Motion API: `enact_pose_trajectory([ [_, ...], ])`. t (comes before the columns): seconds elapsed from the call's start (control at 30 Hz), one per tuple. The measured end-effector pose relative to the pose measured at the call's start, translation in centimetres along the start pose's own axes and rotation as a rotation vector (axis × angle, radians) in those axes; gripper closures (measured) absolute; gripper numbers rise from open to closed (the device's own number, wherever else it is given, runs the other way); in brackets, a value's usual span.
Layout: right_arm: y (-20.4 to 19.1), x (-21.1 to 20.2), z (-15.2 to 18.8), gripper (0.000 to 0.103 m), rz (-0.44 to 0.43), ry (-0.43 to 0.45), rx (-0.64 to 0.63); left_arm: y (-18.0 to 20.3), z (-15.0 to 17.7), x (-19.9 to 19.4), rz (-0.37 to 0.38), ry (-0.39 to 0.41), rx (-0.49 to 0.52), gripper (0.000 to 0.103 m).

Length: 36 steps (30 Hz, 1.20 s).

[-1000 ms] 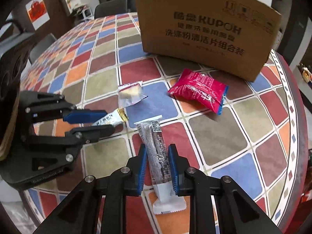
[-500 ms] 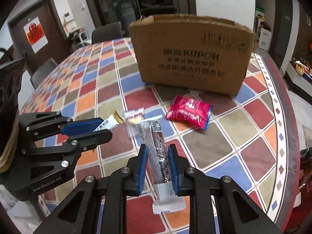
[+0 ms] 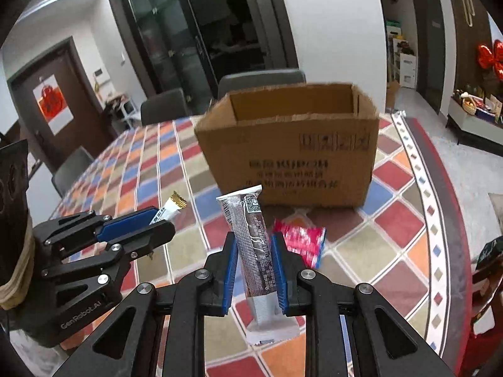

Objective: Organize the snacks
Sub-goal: 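Carry the grey bar and gold-white bar into the box and release both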

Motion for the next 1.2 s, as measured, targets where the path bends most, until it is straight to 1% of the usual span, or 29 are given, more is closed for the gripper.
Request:
enact_pose_trajectory([
  [0.27, 0.2, -1.0, -3.8, 0.080, 0.007, 0.075, 0.007, -0.2, -3.5, 0.1, 0.016, 0.040, 0.012, 0.084],
  [0.57, 0.8, -0.5, -8.0, 0.080, 0.041, 0.102, -0.027, -1.5, -7.3, 1.7, -0.012, 0.061, 0.028, 0.084],
  [0.7, 1.1, 0.1, -9.6, 0.080, 0.050, 0.103, -0.034, -2.3, -8.9, 2.8, -0.018, 0.063, 0.017, 0.084],
  [0.93, 2.3, 2.3, -12.6, 0.080, 0.066, 0.096, -0.026, -3.7, -11.1, 5.5, -0.032, 0.053, -0.003, 0.084],
  [1.07, 3.0, 4.5, -13.8, 0.080, 0.072, 0.067, -0.016, -4.3, -11.8, 7.0, -0.023, 0.033, -0.025, 0.084],
  [1.2, 3.3, 6.4, -14.4, 0.080, 0.096, 0.046, -0.031, -4.6, -11.8, 8.8, -0.051, 0.006, -0.011, 0.084],
])
Point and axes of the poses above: each gripper's, at about its wrist camera, not at the fingertips, and x roughly the way its jaws point, y to its right, z to its underside, the point moved 4 cm from there along x, roughly the way its jaws point, and after that the axes turned 11 degrees about y, right-handed, at the moved point
